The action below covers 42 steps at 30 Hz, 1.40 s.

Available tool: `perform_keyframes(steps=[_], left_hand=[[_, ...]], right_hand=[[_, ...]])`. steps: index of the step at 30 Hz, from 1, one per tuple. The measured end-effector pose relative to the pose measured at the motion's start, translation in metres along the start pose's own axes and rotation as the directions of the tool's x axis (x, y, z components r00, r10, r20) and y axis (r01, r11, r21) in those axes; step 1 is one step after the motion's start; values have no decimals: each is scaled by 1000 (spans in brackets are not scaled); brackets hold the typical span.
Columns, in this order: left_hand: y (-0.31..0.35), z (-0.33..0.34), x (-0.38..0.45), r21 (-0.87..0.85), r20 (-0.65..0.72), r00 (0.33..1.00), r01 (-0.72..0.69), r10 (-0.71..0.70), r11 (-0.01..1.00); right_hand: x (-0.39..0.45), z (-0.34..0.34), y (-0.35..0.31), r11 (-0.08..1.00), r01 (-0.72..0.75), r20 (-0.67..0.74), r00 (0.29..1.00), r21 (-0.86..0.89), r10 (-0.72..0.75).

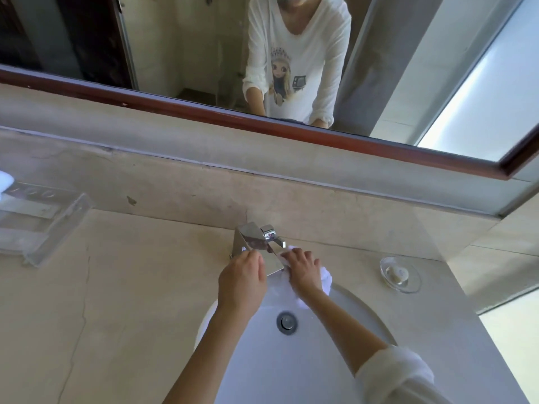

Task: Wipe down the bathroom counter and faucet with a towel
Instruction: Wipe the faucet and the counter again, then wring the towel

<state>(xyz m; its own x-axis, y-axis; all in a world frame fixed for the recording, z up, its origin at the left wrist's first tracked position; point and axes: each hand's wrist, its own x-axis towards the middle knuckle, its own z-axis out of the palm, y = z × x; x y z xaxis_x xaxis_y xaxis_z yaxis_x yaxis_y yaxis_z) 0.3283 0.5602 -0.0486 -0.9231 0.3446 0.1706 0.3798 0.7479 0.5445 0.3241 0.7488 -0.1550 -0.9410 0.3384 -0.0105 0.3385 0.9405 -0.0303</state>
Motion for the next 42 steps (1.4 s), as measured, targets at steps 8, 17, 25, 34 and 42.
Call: perform_keyframes(steps=[8, 17, 25, 34, 42], left_hand=[[36, 26, 10, -2, -7, 992, -124, 124, 992], [97, 41, 8, 20, 95, 978, -190, 187, 982], [104, 50, 11, 74, 146, 971, -201, 189, 977], [102, 62, 7, 76, 170, 969, -193, 178, 978], [127, 53, 11, 59, 182, 961, -221, 207, 973]], right_hand=[[-24, 0, 99, 997, -68, 22, 997, -44, 69], [-127, 8, 175, 957, -290, -91, 953, 2, 289], [-87, 6, 153, 953, -302, -52, 952, -17, 301], [-70, -6, 165, 999, 45, 57, 997, -7, -45], [-164, 1, 249, 891, -451, -2, 892, 57, 452]])
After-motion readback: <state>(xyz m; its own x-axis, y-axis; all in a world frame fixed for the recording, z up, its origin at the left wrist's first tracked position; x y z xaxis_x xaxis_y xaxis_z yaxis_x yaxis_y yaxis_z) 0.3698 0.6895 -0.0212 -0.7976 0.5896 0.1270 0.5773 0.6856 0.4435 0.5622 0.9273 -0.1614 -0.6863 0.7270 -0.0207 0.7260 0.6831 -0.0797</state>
